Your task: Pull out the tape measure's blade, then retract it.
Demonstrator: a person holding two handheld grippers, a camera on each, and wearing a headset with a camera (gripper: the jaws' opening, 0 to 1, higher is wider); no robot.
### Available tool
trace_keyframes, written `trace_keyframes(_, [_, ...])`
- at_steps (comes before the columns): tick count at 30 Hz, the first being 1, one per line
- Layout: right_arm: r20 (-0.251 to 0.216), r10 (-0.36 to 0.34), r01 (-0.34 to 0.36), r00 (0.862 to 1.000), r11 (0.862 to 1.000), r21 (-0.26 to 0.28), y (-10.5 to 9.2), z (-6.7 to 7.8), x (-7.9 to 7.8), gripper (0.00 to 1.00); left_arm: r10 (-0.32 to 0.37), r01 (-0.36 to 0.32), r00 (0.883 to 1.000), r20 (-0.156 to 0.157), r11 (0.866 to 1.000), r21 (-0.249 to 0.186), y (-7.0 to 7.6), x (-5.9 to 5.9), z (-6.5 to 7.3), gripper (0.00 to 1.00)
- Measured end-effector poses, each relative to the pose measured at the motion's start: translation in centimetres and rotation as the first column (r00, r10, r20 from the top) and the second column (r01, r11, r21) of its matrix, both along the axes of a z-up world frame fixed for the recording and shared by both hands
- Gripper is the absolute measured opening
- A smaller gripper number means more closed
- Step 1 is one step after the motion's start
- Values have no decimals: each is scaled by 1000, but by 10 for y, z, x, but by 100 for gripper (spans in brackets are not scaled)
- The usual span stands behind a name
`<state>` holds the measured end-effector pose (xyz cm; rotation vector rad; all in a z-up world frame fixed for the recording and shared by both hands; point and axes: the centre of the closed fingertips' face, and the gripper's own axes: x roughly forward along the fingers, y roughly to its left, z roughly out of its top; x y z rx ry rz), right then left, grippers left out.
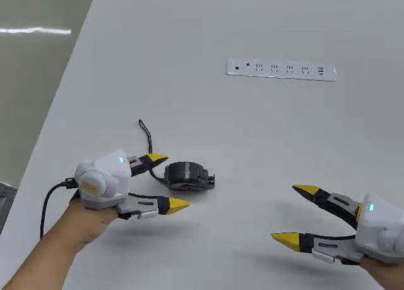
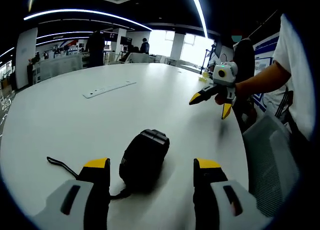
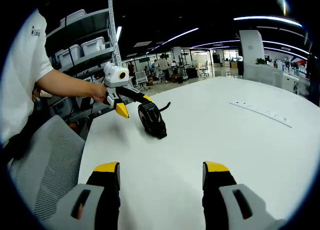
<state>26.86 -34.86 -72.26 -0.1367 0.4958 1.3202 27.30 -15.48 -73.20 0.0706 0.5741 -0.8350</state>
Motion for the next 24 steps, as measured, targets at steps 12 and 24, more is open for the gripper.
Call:
trace_keyframes(12, [-21, 28, -28, 999, 1000, -5, 8, -11, 5, 66, -41, 41, 999, 3, 999, 25, 3, 4, -11, 58])
trace_keyframes(24, [-28, 34, -34, 999, 999, -6, 11, -13, 8, 64, -68, 68, 998, -8, 997, 36, 6, 9, -21, 48])
